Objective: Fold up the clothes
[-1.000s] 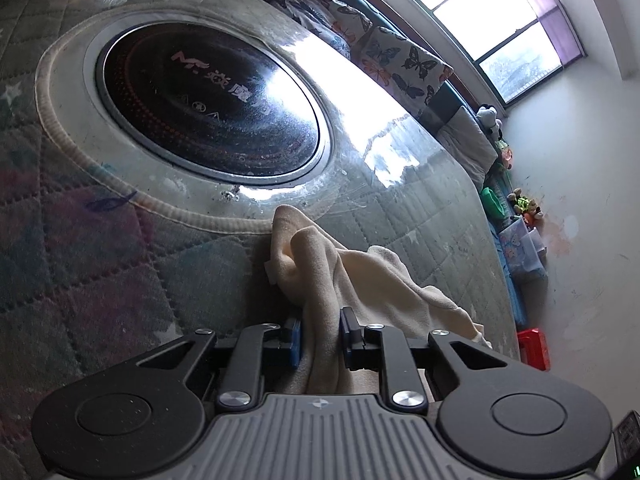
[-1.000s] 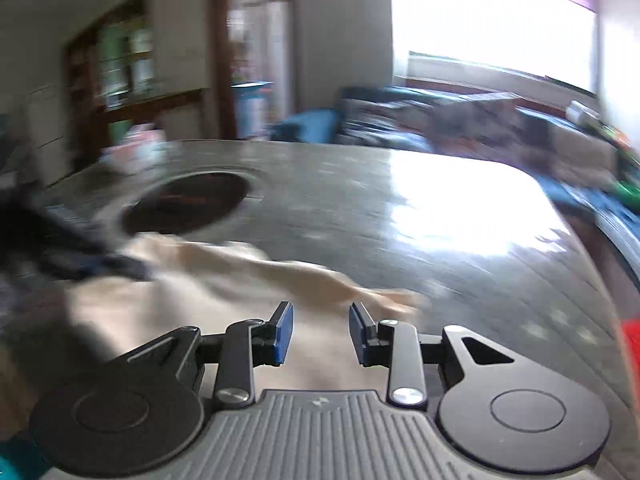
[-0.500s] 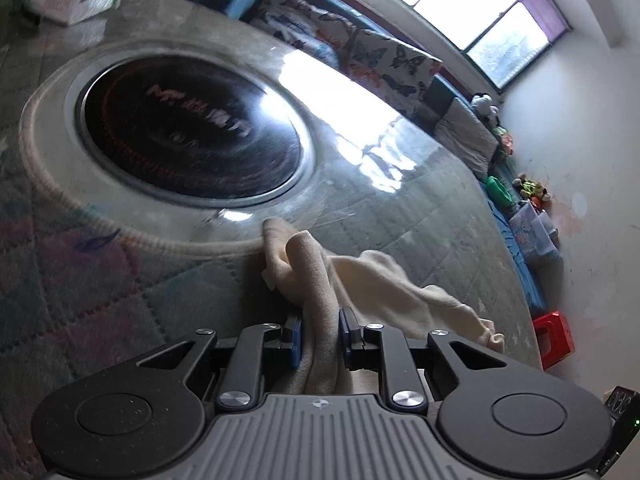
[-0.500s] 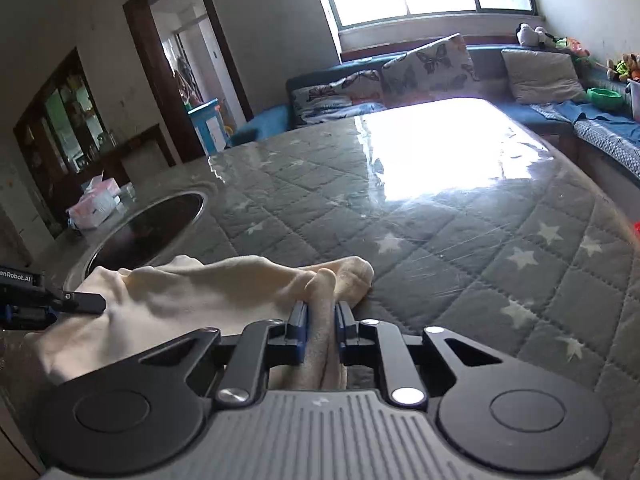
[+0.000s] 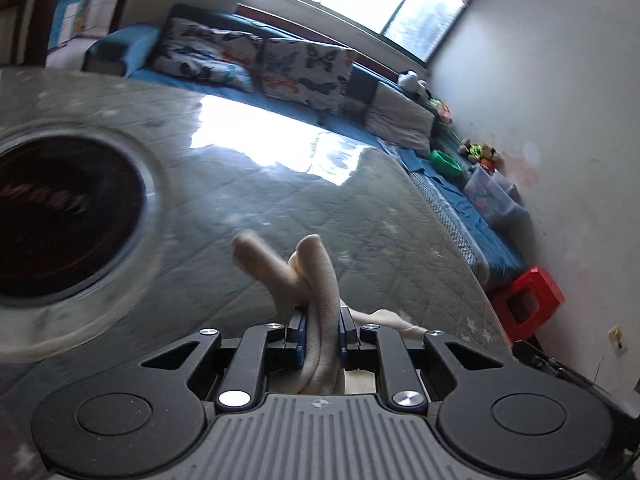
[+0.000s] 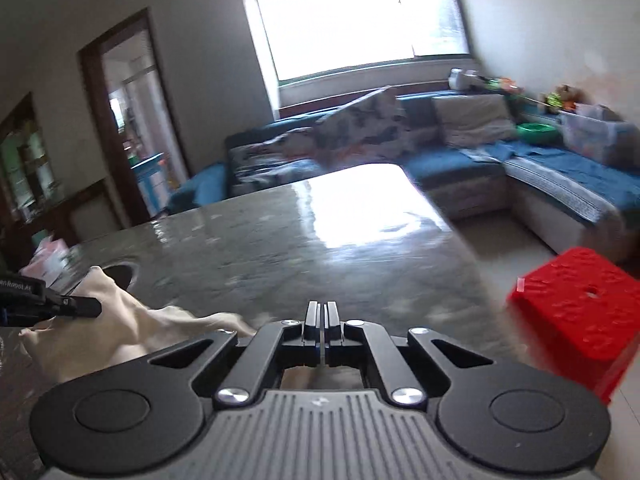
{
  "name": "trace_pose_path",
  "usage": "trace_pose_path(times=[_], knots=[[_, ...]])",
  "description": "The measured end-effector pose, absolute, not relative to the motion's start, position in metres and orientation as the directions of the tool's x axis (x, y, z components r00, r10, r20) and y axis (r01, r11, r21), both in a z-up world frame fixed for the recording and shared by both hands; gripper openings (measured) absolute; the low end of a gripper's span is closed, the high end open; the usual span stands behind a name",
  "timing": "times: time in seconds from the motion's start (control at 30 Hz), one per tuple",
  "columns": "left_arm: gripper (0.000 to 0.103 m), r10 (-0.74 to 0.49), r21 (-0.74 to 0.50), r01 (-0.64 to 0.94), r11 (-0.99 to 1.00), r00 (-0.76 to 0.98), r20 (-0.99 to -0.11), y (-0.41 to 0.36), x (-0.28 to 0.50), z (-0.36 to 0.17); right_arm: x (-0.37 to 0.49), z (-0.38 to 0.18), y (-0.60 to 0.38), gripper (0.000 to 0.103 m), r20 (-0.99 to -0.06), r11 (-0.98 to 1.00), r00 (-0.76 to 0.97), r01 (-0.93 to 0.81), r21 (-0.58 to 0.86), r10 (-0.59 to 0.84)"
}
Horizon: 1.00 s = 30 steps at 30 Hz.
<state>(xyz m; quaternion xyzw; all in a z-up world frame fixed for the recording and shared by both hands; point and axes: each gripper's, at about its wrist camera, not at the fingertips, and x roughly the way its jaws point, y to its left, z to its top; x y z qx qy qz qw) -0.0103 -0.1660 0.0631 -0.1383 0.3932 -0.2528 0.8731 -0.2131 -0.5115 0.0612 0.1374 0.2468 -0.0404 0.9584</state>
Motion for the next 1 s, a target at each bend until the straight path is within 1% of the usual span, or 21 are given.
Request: trace_pose_path(times=[0.03, 0.07, 0.13, 0.17, 0.23, 0.27, 0.37, 0.47, 0.5, 0.53, 0.57, 0.6, 0.63, 0.77, 1.0], knots=[[0.016, -0.55, -0.437, 0.335, 0.835, 0.56, -0.62, -0.17, -0.009, 0.063, -0.214, 0.058, -0.521, 0.005, -0.502, 0.947, 0.865, 0.151, 0.284, 0.012], [0.016, -0.545, -0.432, 0.334, 0.838, 0.561, -0.623, -0.17, -0.009, 0.062, -0.214, 0.055, -0.53, 0.006, -0.518, 0.933, 0.854, 0.157, 0.324, 0.036], [0.016, -0.535, -0.42, 0.333, 0.844, 0.563, -0.63, -0.17, -0.008, 0.061, -0.216, 0.046, -0.532, 0.008, -0.53, 0.924, 0.846, 0.154, 0.351, 0.061], [0.016, -0.531, -0.415, 0.332, 0.847, 0.564, -0.633, -0.17, -0.008, 0.06, -0.217, 0.042, -0.532, 0.012, -0.534, 0.923, 0.842, 0.144, 0.356, 0.075], [0.016, -0.521, -0.403, 0.33, 0.853, 0.566, -0.639, -0.17, -0.008, 0.059, -0.217, 0.033, -0.528, 0.042, -0.539, 0.914, 0.835, 0.129, 0.385, 0.109], [0.016, -0.516, -0.398, 0.329, 0.856, 0.566, -0.642, -0.17, -0.007, 0.059, -0.215, 0.028, -0.524, 0.043, -0.544, 0.915, 0.832, 0.128, 0.384, 0.112], [0.016, -0.501, -0.38, 0.327, 0.865, 0.569, -0.652, -0.17, -0.006, 0.057, -0.209, 0.015, -0.517, 0.043, -0.557, 0.91, 0.822, 0.134, 0.392, 0.119], [0.016, -0.486, -0.363, 0.324, 0.874, 0.572, -0.661, -0.171, -0.005, 0.055, -0.204, 0.014, -0.508, 0.043, -0.554, 0.926, 0.826, 0.126, 0.357, 0.101], [0.016, -0.483, -0.358, 0.325, 0.875, 0.573, -0.662, -0.171, -0.006, 0.055, -0.202, 0.014, -0.505, 0.041, -0.554, 0.927, 0.826, 0.12, 0.355, 0.105], [0.016, -0.483, -0.355, 0.329, 0.875, 0.573, -0.661, -0.172, -0.006, 0.055, -0.2, 0.013, -0.503, 0.038, -0.554, 0.928, 0.825, 0.114, 0.354, 0.11], [0.016, -0.485, -0.352, 0.334, 0.874, 0.574, -0.66, -0.174, -0.007, 0.056, -0.197, 0.013, -0.499, 0.031, -0.555, 0.934, 0.824, 0.103, 0.343, 0.113], [0.016, -0.486, -0.349, 0.339, 0.874, 0.574, -0.659, -0.176, -0.009, 0.057, -0.196, 0.013, -0.494, 0.015, -0.557, 0.937, 0.821, 0.084, 0.339, 0.128], [0.016, -0.487, -0.346, 0.344, 0.873, 0.574, -0.658, -0.177, -0.01, 0.058, -0.195, 0.013, -0.493, 0.012, -0.553, 0.935, 0.822, 0.078, 0.345, 0.135], [0.015, -0.514, -0.346, 0.383, 0.856, 0.568, -0.643, -0.189, -0.012, 0.067, -0.203, 0.028, -0.499, 0.01, -0.503, 0.937, 0.858, 0.084, 0.339, 0.106], [0.015, -0.574, -0.367, 0.45, 0.814, 0.53, -0.624, -0.232, -0.011, 0.069, -0.211, 0.062, -0.526, 0.01, -0.462, 0.962, 0.886, 0.155, 0.224, -0.035]])
